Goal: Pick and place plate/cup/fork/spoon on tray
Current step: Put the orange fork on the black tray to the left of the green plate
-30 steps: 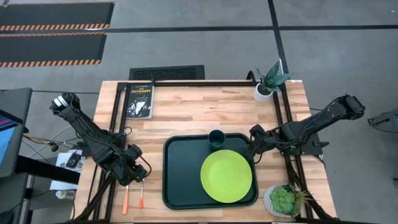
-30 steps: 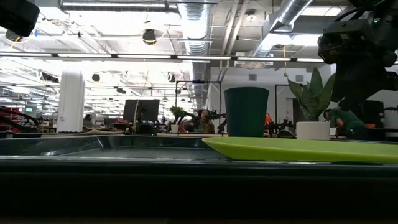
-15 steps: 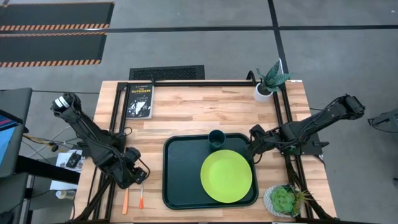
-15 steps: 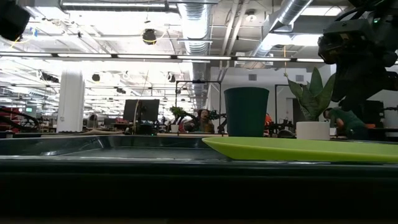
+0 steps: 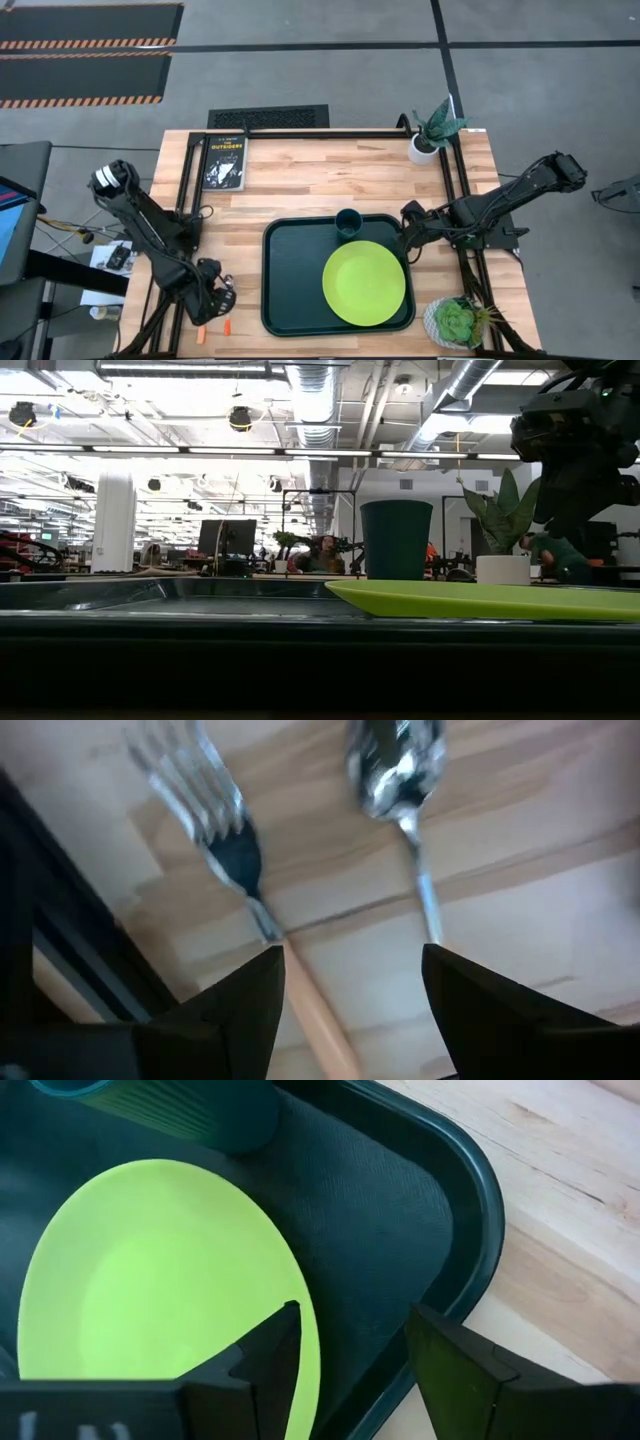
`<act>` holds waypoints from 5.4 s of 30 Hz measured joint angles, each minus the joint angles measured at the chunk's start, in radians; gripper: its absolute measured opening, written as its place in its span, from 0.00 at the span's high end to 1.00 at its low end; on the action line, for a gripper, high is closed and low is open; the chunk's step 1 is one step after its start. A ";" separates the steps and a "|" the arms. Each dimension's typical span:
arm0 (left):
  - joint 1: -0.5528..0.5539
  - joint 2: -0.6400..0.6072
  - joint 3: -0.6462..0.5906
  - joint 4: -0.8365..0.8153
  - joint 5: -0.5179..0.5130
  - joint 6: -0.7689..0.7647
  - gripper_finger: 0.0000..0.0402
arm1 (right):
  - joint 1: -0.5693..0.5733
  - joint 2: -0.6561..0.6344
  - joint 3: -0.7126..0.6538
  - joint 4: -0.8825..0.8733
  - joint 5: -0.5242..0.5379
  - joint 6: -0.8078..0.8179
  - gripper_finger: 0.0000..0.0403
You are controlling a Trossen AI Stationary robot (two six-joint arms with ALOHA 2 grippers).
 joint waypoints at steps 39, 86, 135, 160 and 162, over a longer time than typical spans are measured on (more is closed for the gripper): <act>0.089 0.172 0.046 -0.032 0.154 -0.090 0.44 | 0.001 0.000 0.000 0.002 -0.013 -0.076 0.49; 0.068 0.282 0.061 -0.030 0.201 0.116 0.72 | 0.001 0.000 0.000 0.000 -0.031 -0.101 0.49; 0.071 0.188 0.057 -0.055 0.006 0.033 0.99 | 0.001 0.000 0.000 0.004 -0.030 -0.101 0.49; 0.073 -0.080 0.059 -0.210 -0.207 -0.077 0.99 | 0.001 0.000 0.000 0.006 -0.030 -0.101 0.49; 0.076 -0.094 0.059 -0.211 -0.246 -0.087 0.99 | 0.001 0.000 0.000 0.011 -0.030 -0.101 0.49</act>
